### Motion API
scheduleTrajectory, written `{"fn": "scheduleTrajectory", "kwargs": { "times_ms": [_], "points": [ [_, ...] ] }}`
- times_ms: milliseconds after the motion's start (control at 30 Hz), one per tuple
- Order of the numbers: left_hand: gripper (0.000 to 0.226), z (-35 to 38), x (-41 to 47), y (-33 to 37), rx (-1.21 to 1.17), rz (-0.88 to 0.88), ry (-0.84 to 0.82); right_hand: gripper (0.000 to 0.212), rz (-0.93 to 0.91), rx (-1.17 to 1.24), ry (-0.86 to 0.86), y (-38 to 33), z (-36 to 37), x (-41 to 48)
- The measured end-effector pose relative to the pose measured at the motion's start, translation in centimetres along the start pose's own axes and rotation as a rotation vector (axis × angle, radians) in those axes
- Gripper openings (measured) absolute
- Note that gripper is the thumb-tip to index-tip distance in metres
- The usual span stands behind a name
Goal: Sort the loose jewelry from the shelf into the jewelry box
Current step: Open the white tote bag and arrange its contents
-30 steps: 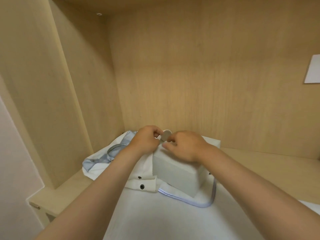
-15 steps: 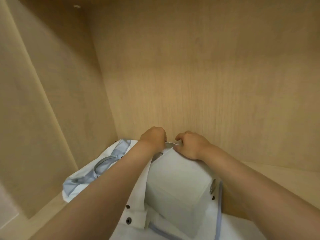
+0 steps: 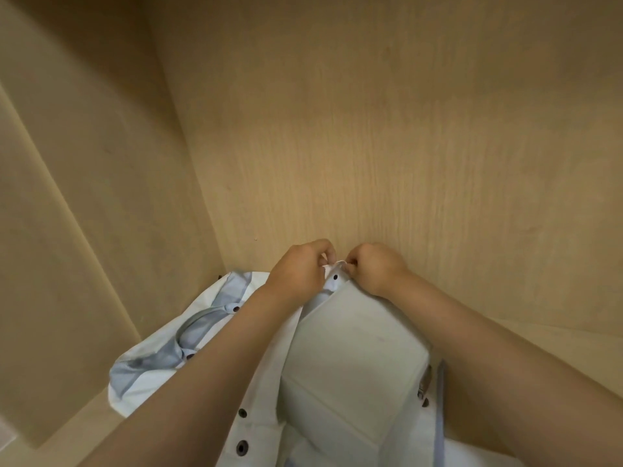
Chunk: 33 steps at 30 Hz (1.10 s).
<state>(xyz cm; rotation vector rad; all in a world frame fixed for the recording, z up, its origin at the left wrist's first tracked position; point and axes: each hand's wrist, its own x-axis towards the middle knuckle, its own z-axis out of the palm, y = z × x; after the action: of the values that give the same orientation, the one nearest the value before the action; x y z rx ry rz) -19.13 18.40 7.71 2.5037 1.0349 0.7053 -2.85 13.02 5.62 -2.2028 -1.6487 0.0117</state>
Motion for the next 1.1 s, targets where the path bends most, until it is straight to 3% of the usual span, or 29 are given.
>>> {"fn": "scheduleTrajectory", "kwargs": {
  "times_ms": [167,433,533,700,767,1100],
  "points": [
    [0.041,0.5,-0.9,0.1,0.056,-0.027,-0.106,0.029,-0.151,0.135,0.070,1.5,-2.4,-5.2],
    [0.037,0.4,-4.3,0.8,0.019,-0.110,-0.217,0.030,-0.436,0.110,0.107,3.4,-2.2,-15.0],
    [0.041,-0.3,-5.7,1.2,0.022,-0.134,-0.206,0.048,-0.522,0.078,0.140,3.7,-2.1,-17.6],
    [0.060,-1.2,-8.3,1.5,0.108,-0.144,-0.220,0.097,-0.533,-0.203,-0.020,4.6,-0.7,-20.0],
    [0.065,-1.6,-9.2,1.6,0.074,-0.158,-0.204,0.107,-0.548,-0.244,-0.005,4.5,-0.3,-19.9],
    [0.058,-2.6,-11.2,1.6,0.058,-0.094,-0.136,0.097,-0.686,-0.451,0.070,3.1,-0.4,-19.4]
  ]
}}
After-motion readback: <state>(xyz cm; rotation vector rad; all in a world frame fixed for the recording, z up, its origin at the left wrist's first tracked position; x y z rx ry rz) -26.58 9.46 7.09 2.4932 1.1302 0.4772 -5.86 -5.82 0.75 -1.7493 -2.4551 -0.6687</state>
